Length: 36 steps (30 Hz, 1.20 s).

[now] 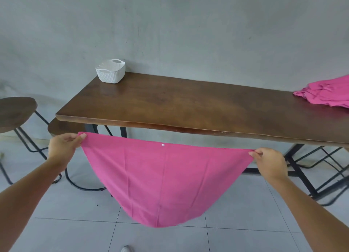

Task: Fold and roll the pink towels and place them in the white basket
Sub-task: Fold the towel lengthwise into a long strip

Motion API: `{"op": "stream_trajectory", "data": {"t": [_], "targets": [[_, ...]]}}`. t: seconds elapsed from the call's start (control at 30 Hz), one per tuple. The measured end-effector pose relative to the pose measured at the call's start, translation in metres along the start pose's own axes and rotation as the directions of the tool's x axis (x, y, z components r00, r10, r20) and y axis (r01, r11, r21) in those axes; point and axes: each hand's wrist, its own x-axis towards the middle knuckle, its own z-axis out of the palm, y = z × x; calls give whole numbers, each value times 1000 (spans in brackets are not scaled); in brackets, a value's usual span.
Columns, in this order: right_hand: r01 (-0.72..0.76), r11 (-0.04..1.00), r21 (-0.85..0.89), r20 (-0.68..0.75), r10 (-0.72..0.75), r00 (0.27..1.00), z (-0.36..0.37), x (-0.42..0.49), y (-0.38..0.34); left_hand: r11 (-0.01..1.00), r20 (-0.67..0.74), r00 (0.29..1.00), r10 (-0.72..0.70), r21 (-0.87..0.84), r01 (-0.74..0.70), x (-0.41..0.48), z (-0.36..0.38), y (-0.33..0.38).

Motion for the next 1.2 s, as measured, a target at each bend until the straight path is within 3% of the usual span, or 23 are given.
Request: {"op": "stream_trajectory", "data": {"t": [0.2,0.5,1.0,1.2], "targets": [[-69,989,133,-37,74,997,-2,-1,4,995,-4,1000,-6,-98,5,-6,8,14],[-93,991,92,-56,99,994,16,19,2,981,19,999,-29,-189,32,12,23,14],[-227,969,94,-51,233,971,60,80,-20,989,109,994,-21,-142,37,109,72,-3],[-396,895,205,-27,410,912,82,96,-28,996,177,983,-57,-53,68,141,95,-20]]}}
